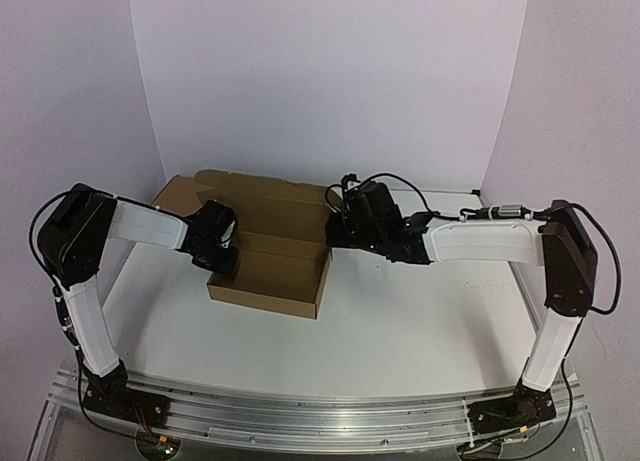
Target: Fold the paper box
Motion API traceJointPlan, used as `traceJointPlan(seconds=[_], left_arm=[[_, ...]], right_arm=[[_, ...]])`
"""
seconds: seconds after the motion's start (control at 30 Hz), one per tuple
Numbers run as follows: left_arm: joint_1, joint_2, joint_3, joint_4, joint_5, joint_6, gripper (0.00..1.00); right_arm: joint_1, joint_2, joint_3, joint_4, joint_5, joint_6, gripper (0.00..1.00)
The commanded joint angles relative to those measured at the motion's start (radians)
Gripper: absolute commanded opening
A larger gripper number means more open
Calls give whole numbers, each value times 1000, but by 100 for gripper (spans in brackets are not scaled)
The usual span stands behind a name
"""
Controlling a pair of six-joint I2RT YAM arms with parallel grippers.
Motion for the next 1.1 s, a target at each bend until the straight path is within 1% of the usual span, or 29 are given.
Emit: traceJointPlan(seconds=[0.0,0.03,0.07,0.1,0.13,0.2,0.27,0.37,0.43,0.47,0.57,0.67,0.7,0.73,0.83,0.97,1.07], left_arm=[[-38,-52,-44,-88,130,160,0],[-38,-54,-48,-103,134,167,0],[-38,-47,-42,-135,136,169,0],[-38,-38,-35,-153,142,167,0],[-38,-34,-30,-162,154,165,0],[-38,-30,-31,-157,180,169,0],[-40,-21,-31,-143,218,213,0],[-46,-13,-47,-107,227,306,0],[-63,-17,-67,-82,238,398,0],[-74,-20,-73,-71,239,435,0],[-93,-20,-75,-51,240,522,0],[-97,-14,-62,-46,234,575,0],[-99,-16,-64,-39,230,592,0],[-100,-21,-70,-29,226,611,0],[-116,-36,-97,8,214,692,0],[-155,-43,-134,59,194,804,0],[-174,-40,-165,105,148,883,0]], right_arm=[[33,-105,3,-177,-107,99,25],[32,-126,-2,-208,-101,87,36],[32,-146,-10,-232,-96,65,49],[32,-168,-20,-252,-94,39,58],[33,-196,-29,-262,-99,14,64],[32,-245,-45,-268,-129,-56,73],[32,-288,-46,-294,-146,-120,84],[26,-357,-42,-349,-128,-208,94],[23,-386,-33,-377,-111,-255,96],[23,-391,-24,-383,-134,-282,96],[23,-361,26,-394,-292,-351,96],[24,-320,85,-414,-476,-389,98],[23,-318,100,-416,-511,-399,98],[24,-321,113,-416,-521,-406,98],[22,-309,169,-429,-467,-390,97],[22,-225,250,-505,-422,-276,90],[22,-170,260,-515,-428,-206,91]])
